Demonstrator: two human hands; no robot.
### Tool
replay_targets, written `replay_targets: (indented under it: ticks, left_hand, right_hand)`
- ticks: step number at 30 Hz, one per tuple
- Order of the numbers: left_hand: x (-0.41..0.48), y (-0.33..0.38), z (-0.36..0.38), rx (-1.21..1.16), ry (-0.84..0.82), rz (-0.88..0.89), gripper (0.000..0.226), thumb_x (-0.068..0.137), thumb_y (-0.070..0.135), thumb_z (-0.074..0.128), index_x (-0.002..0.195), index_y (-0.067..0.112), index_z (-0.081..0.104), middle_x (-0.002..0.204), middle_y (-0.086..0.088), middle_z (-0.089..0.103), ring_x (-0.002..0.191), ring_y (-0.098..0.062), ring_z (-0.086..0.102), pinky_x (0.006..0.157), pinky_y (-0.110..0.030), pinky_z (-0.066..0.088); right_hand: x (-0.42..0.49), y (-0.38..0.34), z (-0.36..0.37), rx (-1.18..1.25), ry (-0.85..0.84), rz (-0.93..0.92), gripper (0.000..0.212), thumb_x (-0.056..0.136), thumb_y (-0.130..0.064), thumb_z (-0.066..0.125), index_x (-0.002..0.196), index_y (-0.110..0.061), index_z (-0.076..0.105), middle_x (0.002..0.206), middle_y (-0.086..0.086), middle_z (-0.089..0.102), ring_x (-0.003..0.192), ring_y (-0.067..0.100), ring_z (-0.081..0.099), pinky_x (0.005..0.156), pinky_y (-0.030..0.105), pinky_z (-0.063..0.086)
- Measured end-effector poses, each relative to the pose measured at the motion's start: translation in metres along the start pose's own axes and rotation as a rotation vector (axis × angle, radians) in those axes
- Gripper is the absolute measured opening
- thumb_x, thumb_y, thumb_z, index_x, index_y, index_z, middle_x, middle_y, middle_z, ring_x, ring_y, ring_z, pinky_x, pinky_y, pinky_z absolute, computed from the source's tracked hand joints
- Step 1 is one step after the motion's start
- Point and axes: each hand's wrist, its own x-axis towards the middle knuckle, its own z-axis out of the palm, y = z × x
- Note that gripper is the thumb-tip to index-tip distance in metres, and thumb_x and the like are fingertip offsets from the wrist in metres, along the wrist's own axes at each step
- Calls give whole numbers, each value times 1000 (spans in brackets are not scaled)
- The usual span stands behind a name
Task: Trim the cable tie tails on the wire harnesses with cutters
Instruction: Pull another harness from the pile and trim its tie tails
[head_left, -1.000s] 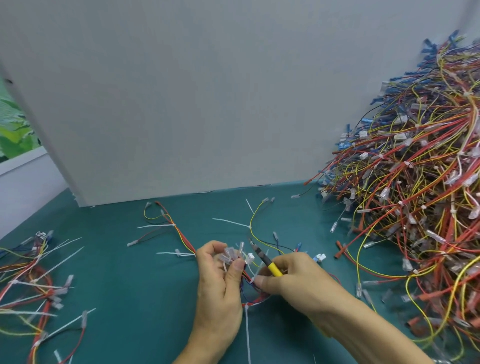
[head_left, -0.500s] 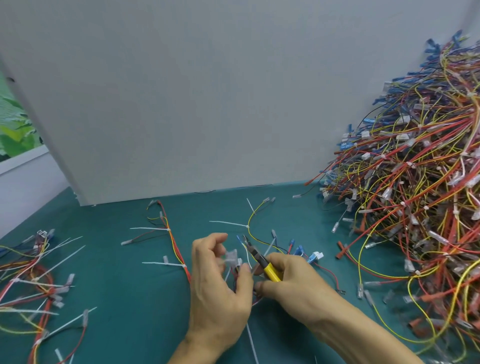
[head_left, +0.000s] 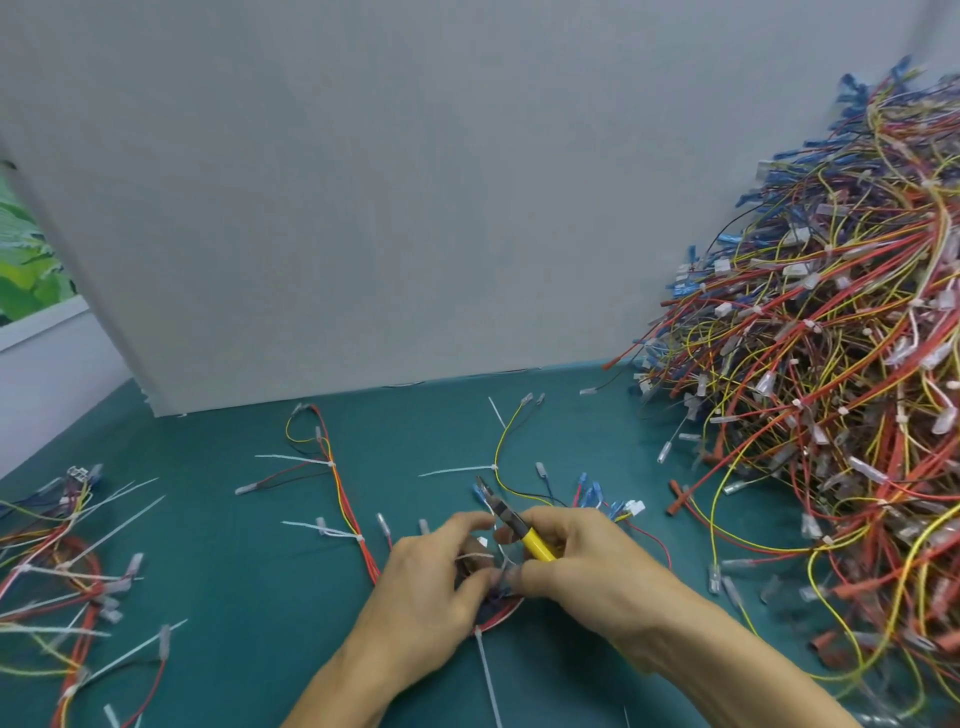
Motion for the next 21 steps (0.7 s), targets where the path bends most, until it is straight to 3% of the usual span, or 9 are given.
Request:
replay_targets:
  ticks: [2,4,7,9,12,14,16,18,21]
  left_hand:
    - [1,1,-3,-12,-19,14,29,85,11,64,109,26,66,70,17,65,57,3,52,61,-8,39]
    - [2,0,-5,33,-30,45,20,88,13,60,100,27,69,75,13,64,68,2,53,66,-9,38]
    - [3,-2,-5,1,-29,-12,15,89,12,57,85,24,64,73,9,59,65,-2,49,63,-14,37]
    - [3,-3,-6,-41,-37,-59,13,92,13,56,83,22,60,70,10,58,62,-4,46,63,-18,38]
    - [4,-3,-6,-74,-42,-95,17,95,17,54,79,22,57,67,10,59,63,-4,47,64,-19,39]
    - [5,-1,-7,-104,-40,-106,21,96,18,54,75,23,57,64,15,58,61,-1,48,60,-14,37]
    - [5,-1,-9,-138,-41,-114,24,97,20,52,74,20,58,64,10,59,60,-1,49,60,-13,37]
    - [5,-2,-10,-173,-37,-125,24,98,22,50,76,16,59,70,-1,63,62,-4,51,61,-14,39]
    - [6,-4,-11,-248,-25,-156,22,98,19,50,79,15,60,74,-5,65,65,-11,55,64,-18,43]
  right_hand:
    - [0,1,-5,-16,10,-57,13,82,-23,70,94,-18,70,66,7,60,63,10,53,68,34,46]
    - [0,2,-11,-72,48,-102,15,90,-33,65,94,-19,68,60,0,57,58,9,54,64,34,47]
    - [0,-3,-18,-93,147,-131,26,92,-42,58,95,-17,63,76,8,68,65,21,63,78,47,54]
    - [-2,-11,-21,-81,185,-145,34,86,-57,53,96,-26,62,85,4,71,77,28,67,80,49,55]
    - [-8,-24,-28,-107,249,-184,47,68,-74,38,92,-39,59,73,-6,70,67,13,68,68,34,57]
    - [-13,-28,-32,-217,263,-139,47,75,-77,28,83,-35,49,67,-3,64,63,11,63,56,25,50]
    - [-18,-33,-35,-324,202,-30,40,89,-69,33,86,-30,41,74,-3,60,72,15,58,65,30,47]
    - [-24,-39,-37,-425,96,46,26,84,-51,48,86,-27,36,74,-4,51,63,9,50,57,26,38]
    - [-29,-43,-37,-627,2,57,22,84,-38,53,85,-26,34,71,-7,43,56,6,42,50,23,30]
